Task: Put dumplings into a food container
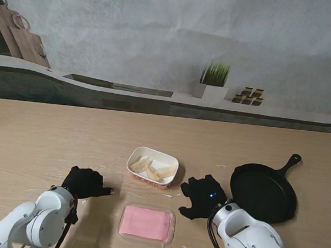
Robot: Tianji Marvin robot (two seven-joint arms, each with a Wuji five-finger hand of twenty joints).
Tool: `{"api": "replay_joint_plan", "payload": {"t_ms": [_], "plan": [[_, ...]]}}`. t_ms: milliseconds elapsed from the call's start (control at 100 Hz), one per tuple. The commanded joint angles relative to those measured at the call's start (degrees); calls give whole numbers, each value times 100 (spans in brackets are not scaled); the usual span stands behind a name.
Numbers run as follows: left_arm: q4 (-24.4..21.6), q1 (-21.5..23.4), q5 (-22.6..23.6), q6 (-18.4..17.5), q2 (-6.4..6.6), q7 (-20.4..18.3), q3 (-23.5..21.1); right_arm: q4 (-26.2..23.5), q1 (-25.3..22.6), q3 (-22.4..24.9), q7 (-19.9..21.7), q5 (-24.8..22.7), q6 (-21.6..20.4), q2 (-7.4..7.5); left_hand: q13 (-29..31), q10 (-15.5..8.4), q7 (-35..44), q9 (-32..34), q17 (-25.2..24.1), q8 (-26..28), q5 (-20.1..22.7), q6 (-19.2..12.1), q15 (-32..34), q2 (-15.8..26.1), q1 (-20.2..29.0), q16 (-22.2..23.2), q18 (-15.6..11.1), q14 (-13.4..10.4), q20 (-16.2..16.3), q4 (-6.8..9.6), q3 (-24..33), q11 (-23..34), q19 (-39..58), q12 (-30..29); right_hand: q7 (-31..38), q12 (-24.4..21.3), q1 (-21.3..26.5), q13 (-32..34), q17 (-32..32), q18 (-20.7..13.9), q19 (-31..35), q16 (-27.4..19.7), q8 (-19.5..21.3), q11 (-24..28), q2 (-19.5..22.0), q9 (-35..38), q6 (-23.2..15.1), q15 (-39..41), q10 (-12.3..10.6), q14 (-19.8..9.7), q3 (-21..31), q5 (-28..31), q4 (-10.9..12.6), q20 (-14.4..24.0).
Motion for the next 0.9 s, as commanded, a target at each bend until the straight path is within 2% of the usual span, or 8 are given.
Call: {"api": "replay_joint_plan", "payload": {"t_ms": [0, 100, 220, 510, 600, 680, 890], "plan": [[2, 53, -39, 42, -16, -92, 134, -48, -114, -138, 126, -33, 124, -66, 143, 144, -8, 143, 27, -15, 277, 76, 155, -90, -151, 101, 37, 156, -62, -9, 53, 75, 283, 34, -35, 59, -204, 192, 71, 51, 259, 75, -16, 107, 229, 88, 201, 146, 191, 269, -91, 114, 318, 157], [76, -18, -113, 197, -20, -89, 331, -60, -57, -385, 285, 69, 580, -79, 210, 178, -64, 242, 46, -109, 438, 83, 185, -86, -134, 92, 47, 191, -122, -22, 120, 86, 357, -8, -80, 64, -242, 192, 60, 91, 297, 81, -32, 105, 411, 111, 253, 177, 283, 363, -116, 180, 323, 173], [130, -124, -198, 317, -3, -210, 501, -129, 52, -641, 734, 296, 1026, -70, 293, 145, -97, 319, 110, -172, 542, 43, 216, -75, -110, 87, 53, 177, -120, -32, 176, 100, 459, -29, -159, 105, -406, 19, -45, -1, 325, 120, -52, 164, 715, -134, 275, 244, 269, 330, -234, -29, 308, 211], [236, -283, -444, 531, 2, -334, 737, -62, 352, -1294, 1070, 371, 2188, -72, 575, 126, -106, 651, 233, -422, 1005, -23, 376, -232, 45, 87, 74, 205, -93, -63, 538, 242, 739, -61, -201, 109, -564, -82, -105, 52, 386, 159, -86, 192, 923, -268, 427, 306, 432, 462, -404, -70, 290, 292], [252, -300, -472, 542, 11, -382, 778, -60, 372, -1410, 1051, 273, 2475, -84, 672, 133, -56, 763, 273, -448, 1108, -34, 428, -253, 44, 89, 75, 219, -77, -81, 669, 265, 827, -72, -178, 112, -554, -60, -98, 86, 411, 168, -91, 214, 917, -242, 451, 328, 473, 518, -420, -15, 296, 312], [257, -312, -461, 539, 25, -449, 791, -60, 437, -1522, 1222, 216, 2691, -76, 712, 121, -35, 812, 270, -467, 1154, -47, 448, -276, 24, 86, 56, 201, -83, -97, 736, 279, 849, -76, -205, 99, -554, -75, -105, 93, 414, 164, -115, 189, 928, -243, 467, 318, 500, 531, -424, 4, 302, 319], [117, -255, -481, 623, 60, -661, 754, -36, 768, -1948, 1620, 573, 3122, -13, 927, 124, 160, 1073, 342, -445, 1380, -87, 561, -341, -35, 102, 21, 190, -63, -122, 842, 378, 973, -53, -234, 93, -474, -152, -202, 48, 437, 179, -158, 189, 940, -271, 442, 334, 472, 537, -380, 24, 301, 355]]}}
